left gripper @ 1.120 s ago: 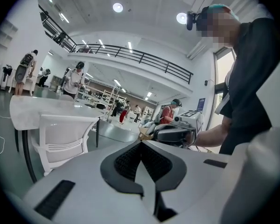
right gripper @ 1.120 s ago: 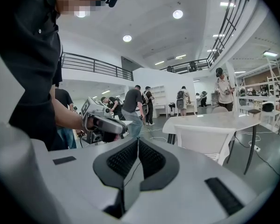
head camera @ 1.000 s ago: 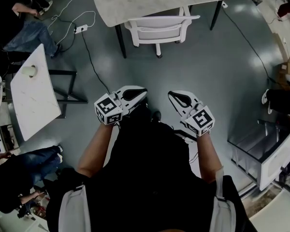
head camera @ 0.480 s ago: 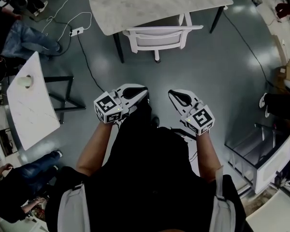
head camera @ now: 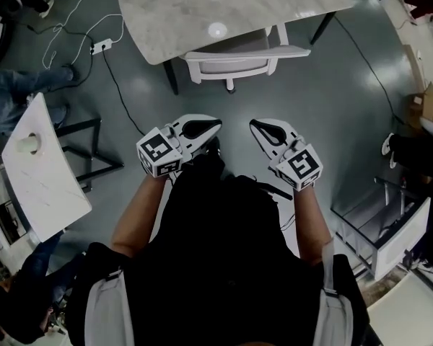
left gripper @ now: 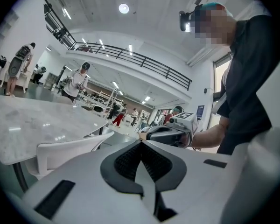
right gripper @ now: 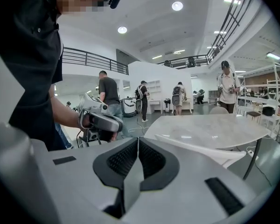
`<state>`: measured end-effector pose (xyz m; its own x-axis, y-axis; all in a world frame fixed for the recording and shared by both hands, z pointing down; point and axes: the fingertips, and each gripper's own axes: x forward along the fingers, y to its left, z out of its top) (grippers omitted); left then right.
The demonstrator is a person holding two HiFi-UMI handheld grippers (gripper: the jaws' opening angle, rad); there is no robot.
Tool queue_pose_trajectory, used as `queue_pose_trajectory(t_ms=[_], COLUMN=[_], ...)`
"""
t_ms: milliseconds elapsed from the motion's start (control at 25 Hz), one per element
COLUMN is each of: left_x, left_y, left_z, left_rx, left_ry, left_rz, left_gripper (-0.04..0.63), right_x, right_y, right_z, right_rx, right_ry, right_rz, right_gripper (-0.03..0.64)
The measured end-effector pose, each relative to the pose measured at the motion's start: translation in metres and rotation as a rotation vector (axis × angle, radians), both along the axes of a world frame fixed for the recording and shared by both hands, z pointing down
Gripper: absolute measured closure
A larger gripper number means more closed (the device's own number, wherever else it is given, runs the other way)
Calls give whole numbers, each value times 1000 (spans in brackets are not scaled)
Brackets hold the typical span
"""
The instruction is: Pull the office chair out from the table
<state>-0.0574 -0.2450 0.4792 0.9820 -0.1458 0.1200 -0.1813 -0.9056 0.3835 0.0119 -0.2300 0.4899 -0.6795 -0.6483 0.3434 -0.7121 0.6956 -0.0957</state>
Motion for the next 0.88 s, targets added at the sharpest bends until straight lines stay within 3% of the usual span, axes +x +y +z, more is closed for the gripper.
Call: queue_pose_trajectory(t_ms=[480, 880], left_x=[22, 64], left_y=[-58, -112], left_z=[13, 20], left_rx=[32, 54], left_ry=[-72, -133], left_rz=[55, 13], left_gripper=[583, 583], right_x=[21, 55], right_y=[-69, -132], right_z=[4, 8], right_rx=[0, 0], right_ry=[8, 22], right_rz=[15, -92], right_gripper=[595, 594])
